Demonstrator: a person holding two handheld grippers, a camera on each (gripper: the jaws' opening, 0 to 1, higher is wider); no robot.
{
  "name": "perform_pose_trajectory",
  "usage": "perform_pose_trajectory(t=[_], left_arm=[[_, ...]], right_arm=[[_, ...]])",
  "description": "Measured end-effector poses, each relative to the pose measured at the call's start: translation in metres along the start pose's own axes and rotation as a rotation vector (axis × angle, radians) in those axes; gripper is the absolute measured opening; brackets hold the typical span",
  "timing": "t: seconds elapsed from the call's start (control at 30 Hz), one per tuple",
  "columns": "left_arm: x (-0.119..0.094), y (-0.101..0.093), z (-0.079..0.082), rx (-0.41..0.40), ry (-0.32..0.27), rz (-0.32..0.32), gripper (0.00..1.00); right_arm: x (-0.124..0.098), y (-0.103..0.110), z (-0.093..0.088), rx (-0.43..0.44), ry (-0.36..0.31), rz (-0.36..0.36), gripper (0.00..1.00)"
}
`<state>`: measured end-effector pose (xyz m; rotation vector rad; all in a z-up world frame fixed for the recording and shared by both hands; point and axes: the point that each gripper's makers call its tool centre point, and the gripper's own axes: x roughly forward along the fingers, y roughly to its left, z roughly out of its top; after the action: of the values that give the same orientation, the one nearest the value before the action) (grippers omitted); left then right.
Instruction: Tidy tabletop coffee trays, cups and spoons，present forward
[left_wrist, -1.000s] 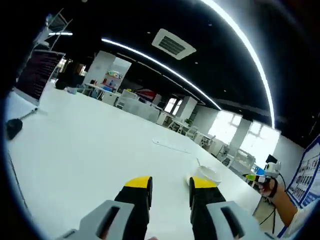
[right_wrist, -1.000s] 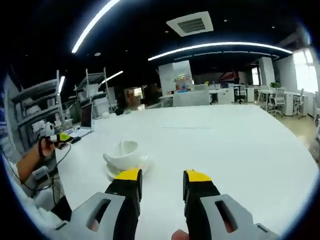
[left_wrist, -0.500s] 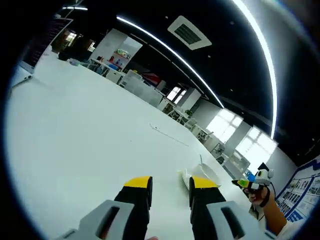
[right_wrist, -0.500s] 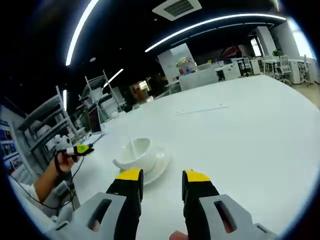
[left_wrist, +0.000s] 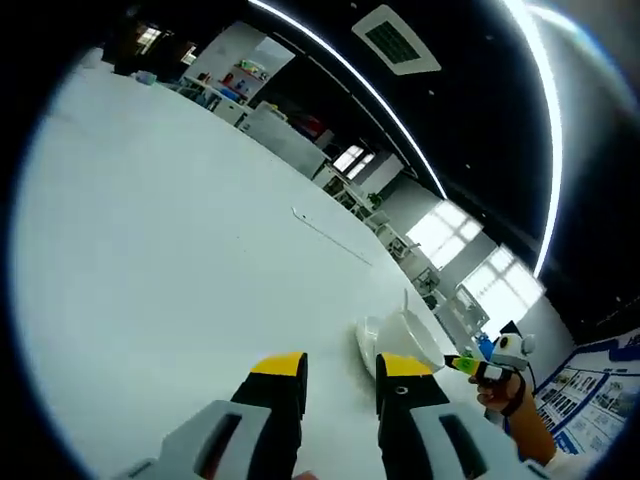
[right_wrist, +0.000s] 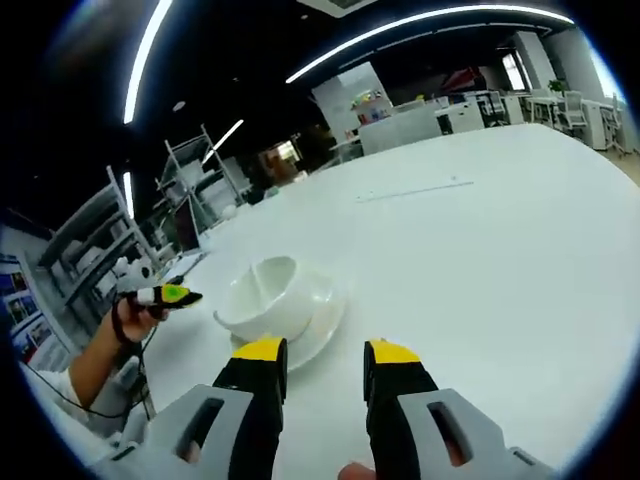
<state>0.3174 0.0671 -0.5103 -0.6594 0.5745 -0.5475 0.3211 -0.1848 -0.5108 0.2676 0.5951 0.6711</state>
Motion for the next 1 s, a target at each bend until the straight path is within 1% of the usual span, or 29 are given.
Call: perform_pose_trajectory(t=[0.17,0.27,0.3,0.53,0.6,0.8,0.87,0.9,1.0], left_arm=[[0.015,0.003,-0.001,-0.025,0.027,-0.003,0.29],[0.023,0.006,0.000,-0.044,0.044,-0.002,0.29],[0.027,0.008,0.000,-0.048,0.054,0.005,0.29],[0.050,0.004,0.000,-0.070,0.094,-0.010,0.28],[0.059,0.002,-0.003,-0.087,0.111,-0.017,0.27],[0.081,-0.009,-0.012,-0.114,0.144,-0.035,0.26],[0.085,-0.010,-0.015,-0.115,0.154,-0.032,0.25],[0.086,-0.011,-0.017,-0.117,0.158,-0.035,0.22],[0.090,-0.010,-0.019,-0.122,0.167,-0.021,0.22]], right_arm=[[0.006,0.000,-0.006,0.051,0.022,0.008,0.30],[0.010,0.003,-0.009,0.109,0.030,0.025,0.29],[0.011,0.005,-0.008,0.155,0.025,0.041,0.28],[0.019,0.004,-0.010,0.216,0.040,0.052,0.26],[0.024,0.007,-0.013,0.255,0.061,0.075,0.25],[0.039,0.008,-0.014,0.272,0.092,0.090,0.25],[0.042,0.007,-0.014,0.282,0.101,0.094,0.23],[0.043,0.007,-0.014,0.284,0.105,0.095,0.23],[0.047,0.006,-0.016,0.285,0.125,0.099,0.22]])
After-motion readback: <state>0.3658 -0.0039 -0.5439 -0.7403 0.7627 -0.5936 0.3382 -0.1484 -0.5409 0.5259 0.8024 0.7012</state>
